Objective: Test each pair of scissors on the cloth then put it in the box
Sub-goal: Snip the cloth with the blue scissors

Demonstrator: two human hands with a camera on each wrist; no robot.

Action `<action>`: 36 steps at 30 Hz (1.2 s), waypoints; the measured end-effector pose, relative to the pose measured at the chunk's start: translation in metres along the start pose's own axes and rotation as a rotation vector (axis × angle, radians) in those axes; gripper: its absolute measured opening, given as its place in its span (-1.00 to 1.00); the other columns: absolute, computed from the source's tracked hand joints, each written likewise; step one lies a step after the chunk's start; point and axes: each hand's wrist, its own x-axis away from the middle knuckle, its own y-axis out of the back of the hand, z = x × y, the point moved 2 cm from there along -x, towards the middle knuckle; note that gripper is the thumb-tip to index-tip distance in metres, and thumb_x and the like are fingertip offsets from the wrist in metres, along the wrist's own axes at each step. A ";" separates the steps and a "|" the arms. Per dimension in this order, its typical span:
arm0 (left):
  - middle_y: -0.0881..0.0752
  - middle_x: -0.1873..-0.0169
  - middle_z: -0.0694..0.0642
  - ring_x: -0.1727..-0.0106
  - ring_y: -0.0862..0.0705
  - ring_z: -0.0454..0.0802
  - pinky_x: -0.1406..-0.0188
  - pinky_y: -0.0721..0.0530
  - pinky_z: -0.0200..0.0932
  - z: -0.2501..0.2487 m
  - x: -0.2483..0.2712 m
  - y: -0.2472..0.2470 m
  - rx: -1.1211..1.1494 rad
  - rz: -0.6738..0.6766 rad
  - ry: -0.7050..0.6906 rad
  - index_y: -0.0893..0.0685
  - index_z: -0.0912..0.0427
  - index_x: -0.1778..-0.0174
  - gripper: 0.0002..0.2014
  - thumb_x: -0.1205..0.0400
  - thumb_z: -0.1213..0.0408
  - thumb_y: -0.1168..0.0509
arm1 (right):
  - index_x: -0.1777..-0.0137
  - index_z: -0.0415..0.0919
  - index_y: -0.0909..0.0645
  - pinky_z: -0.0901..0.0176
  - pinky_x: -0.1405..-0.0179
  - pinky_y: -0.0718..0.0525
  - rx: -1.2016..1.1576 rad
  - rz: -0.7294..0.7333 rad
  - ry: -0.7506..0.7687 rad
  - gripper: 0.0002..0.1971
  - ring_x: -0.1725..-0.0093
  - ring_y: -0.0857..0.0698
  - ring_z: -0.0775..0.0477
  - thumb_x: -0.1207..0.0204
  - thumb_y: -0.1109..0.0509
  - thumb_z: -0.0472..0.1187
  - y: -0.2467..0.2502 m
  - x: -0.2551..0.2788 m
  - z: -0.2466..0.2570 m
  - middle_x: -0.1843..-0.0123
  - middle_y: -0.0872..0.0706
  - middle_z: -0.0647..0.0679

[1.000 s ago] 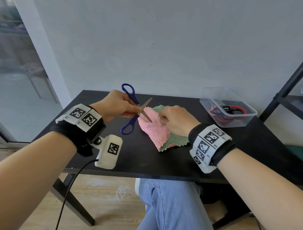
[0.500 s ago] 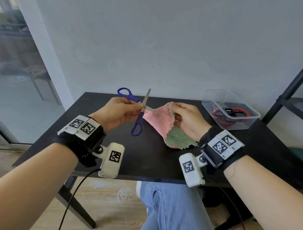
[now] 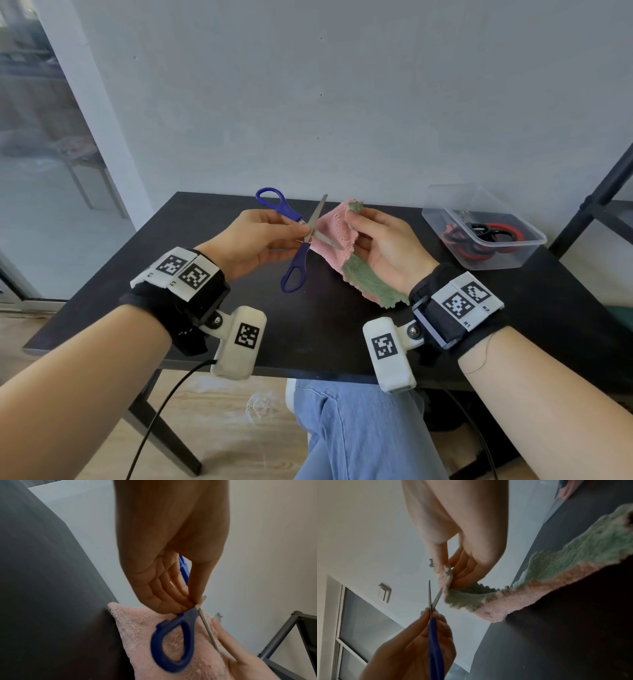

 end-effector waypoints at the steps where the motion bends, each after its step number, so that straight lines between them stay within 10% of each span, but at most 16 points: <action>1: -0.80 0.06 0.17 0.08 -0.77 0.00 0.05 -0.77 -0.19 0.001 -0.001 -0.002 0.002 0.003 0.004 -0.72 0.28 0.04 -0.87 -0.53 0.37 -0.42 | -0.02 -0.33 -0.67 0.18 0.14 -0.78 -0.004 0.010 -0.005 -0.90 0.20 -0.77 -0.04 -0.56 -0.36 -0.36 -0.002 0.000 -0.001 0.15 -0.77 -0.16; 5: -0.79 0.10 0.16 0.10 -0.75 0.00 0.06 -0.75 -0.19 0.002 -0.003 -0.006 -0.007 0.012 0.013 -0.70 0.29 0.03 -0.83 -0.49 0.35 -0.45 | -0.18 -0.38 -0.63 0.04 -0.02 -0.76 -0.041 0.037 -0.052 -0.75 0.07 -0.75 -0.13 -0.60 -0.33 -0.24 -0.009 0.001 -0.005 -0.03 -0.75 -0.27; 10: -0.79 0.15 0.15 0.14 -0.75 -0.01 0.00 -0.71 -0.13 0.004 -0.005 -0.008 -0.032 -0.012 0.016 -0.70 0.33 -0.02 -0.79 -0.51 0.35 -0.46 | -0.11 -0.38 -0.66 0.16 0.29 -0.75 -0.139 0.098 -0.141 -0.71 0.19 -0.81 -0.08 -0.67 -0.23 -0.16 -0.011 0.006 -0.007 0.11 -0.81 -0.21; 28: -0.67 0.19 0.22 0.18 -0.57 0.07 0.13 -0.61 -0.19 -0.002 -0.001 -0.014 -0.161 0.010 -0.009 -0.69 0.31 0.13 -0.91 -0.57 0.35 -0.41 | -0.10 -0.35 -0.71 0.11 -0.14 -0.73 0.197 0.125 -0.028 -0.80 -0.02 -0.77 -0.13 -0.49 -0.41 -0.39 -0.006 0.003 -0.014 -0.06 -0.78 -0.27; 36: -0.80 0.18 0.18 0.26 -0.68 -0.10 0.29 -0.64 -0.37 -0.007 -0.005 -0.011 -0.328 -0.091 -0.089 -0.80 0.25 0.10 -0.88 -0.54 0.27 -0.45 | -0.04 -0.41 -0.72 0.25 0.09 -0.74 0.156 0.110 -0.023 -0.84 0.14 -0.80 -0.02 -0.53 -0.39 -0.35 -0.007 0.003 -0.014 0.08 -0.81 -0.23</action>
